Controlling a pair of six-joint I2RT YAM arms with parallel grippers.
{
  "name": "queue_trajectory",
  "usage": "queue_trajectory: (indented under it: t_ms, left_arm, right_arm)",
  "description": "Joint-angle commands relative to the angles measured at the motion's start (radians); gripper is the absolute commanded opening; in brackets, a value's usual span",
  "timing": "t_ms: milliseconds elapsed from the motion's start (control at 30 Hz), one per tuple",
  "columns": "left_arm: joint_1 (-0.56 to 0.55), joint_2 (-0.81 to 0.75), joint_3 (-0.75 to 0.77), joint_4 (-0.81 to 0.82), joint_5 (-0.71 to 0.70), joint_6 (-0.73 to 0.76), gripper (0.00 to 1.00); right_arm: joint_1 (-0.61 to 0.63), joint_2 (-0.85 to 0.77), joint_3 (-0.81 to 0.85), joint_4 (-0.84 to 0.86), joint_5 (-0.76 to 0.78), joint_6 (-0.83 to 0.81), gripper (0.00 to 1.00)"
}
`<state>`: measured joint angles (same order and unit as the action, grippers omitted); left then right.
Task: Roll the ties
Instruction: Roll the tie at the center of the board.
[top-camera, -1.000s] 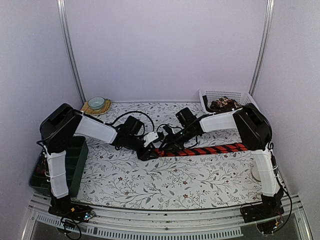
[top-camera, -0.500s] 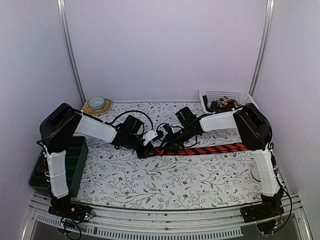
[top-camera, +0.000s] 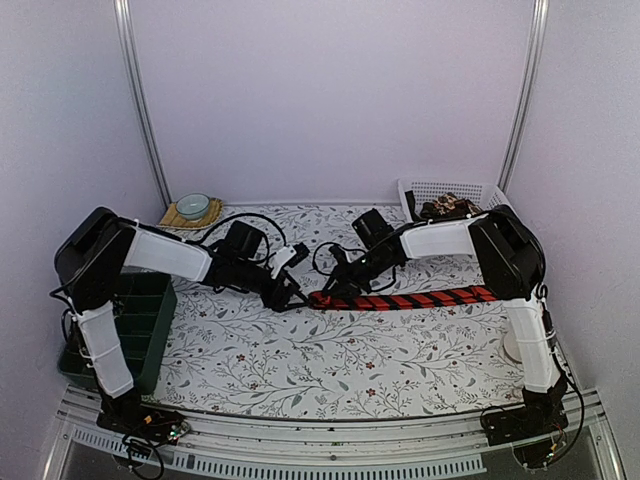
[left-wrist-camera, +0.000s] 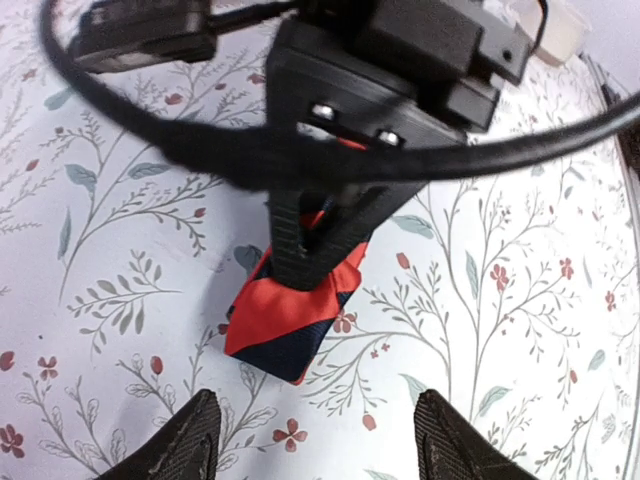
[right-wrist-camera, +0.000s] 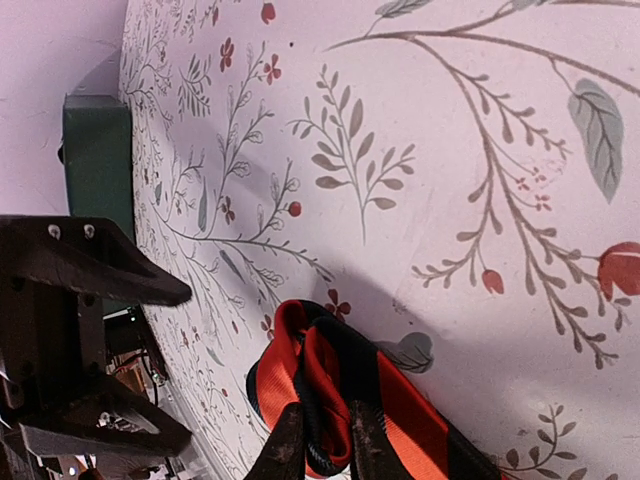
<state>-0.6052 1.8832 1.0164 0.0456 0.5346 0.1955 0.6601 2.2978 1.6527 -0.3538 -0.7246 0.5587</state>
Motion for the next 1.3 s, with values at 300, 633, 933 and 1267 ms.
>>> queue_trajectory:
  t_ms: [300, 633, 933, 1267]
  left_arm:
    - [0.073, -0.008, -0.054, 0.182, 0.132, -0.412, 0.67]
    - [0.024, 0.159, -0.015, 0.282, 0.095, -0.703, 0.63]
    - [0.009, 0.215, 0.008, 0.28, 0.077, -0.765, 0.63]
    - [-0.016, 0.266, 0.021, 0.204, 0.024, -0.875, 0.52]
  right_arm:
    - [-0.012, 0.096, 0.019, -0.061, 0.059, -0.045, 0.16]
    - [-0.012, 0.113, 0.019, -0.079, 0.085, -0.055, 0.16]
    - [-0.012, 0.117, 0.011, -0.07, 0.082, -0.056, 0.15]
    - [-0.012, 0.113, -0.006, -0.052, 0.077, -0.047, 0.15]
